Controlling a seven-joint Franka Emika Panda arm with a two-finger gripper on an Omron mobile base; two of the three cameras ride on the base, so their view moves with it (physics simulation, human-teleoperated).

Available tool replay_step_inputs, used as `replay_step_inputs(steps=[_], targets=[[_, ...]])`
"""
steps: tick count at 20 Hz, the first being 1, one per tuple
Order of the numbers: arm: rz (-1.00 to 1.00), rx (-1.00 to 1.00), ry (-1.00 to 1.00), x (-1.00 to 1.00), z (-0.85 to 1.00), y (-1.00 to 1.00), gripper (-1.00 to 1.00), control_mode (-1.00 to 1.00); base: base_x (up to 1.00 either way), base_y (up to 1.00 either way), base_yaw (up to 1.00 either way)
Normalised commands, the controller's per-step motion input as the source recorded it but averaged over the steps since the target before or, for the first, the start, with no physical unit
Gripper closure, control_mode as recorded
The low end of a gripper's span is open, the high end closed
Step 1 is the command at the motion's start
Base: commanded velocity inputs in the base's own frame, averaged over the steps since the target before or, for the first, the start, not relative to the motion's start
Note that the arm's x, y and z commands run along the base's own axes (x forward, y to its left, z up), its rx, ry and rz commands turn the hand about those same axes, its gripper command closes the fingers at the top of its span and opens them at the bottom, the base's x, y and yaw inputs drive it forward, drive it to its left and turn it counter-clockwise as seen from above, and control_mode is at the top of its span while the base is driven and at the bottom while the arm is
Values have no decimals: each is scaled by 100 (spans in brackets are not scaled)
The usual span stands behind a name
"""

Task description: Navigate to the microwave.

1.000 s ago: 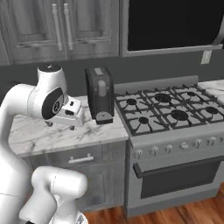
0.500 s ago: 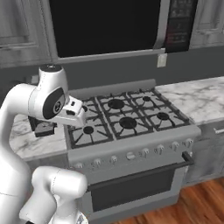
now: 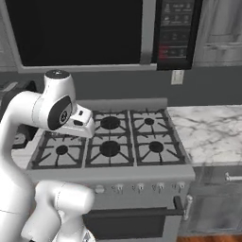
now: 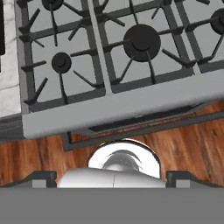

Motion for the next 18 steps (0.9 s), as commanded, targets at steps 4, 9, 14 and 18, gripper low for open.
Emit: replay_step_inputs(steps=[4, 9, 14, 18], targets=[[0, 0, 0, 0, 0, 0, -100, 100, 54, -100, 56], [0, 0, 0, 0, 0, 0, -100, 100, 16, -47, 23], [0, 0, 0, 0, 0, 0, -100, 100, 0, -1, 0], [0, 0, 0, 0, 0, 0, -100, 100, 0, 0, 0]])
